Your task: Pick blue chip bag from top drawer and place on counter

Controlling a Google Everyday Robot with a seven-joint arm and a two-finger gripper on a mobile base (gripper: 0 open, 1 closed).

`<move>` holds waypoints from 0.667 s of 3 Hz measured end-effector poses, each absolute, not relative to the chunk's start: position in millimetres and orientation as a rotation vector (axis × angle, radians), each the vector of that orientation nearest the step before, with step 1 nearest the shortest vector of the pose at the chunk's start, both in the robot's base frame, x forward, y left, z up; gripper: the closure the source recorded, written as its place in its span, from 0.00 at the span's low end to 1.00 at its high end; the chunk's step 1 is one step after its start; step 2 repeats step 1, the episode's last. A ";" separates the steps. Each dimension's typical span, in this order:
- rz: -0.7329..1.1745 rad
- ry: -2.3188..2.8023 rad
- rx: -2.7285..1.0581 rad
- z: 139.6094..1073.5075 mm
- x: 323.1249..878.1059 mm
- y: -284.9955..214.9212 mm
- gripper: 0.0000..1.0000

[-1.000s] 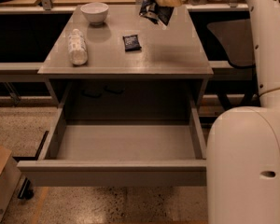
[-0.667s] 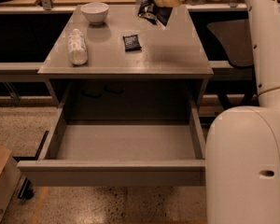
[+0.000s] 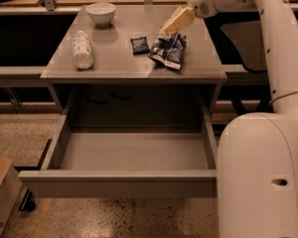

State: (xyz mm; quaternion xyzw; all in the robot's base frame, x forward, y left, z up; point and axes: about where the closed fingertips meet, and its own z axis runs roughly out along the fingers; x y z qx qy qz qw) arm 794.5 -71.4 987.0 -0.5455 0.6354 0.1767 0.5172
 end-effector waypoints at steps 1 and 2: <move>0.424 1.525 -1.309 986.9 794.5 -71.3 0.00; 0.424 1.525 -1.309 986.9 794.5 -71.3 0.00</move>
Offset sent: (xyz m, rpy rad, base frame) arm 0.0000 0.0000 0.0000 0.0000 0.0000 0.0000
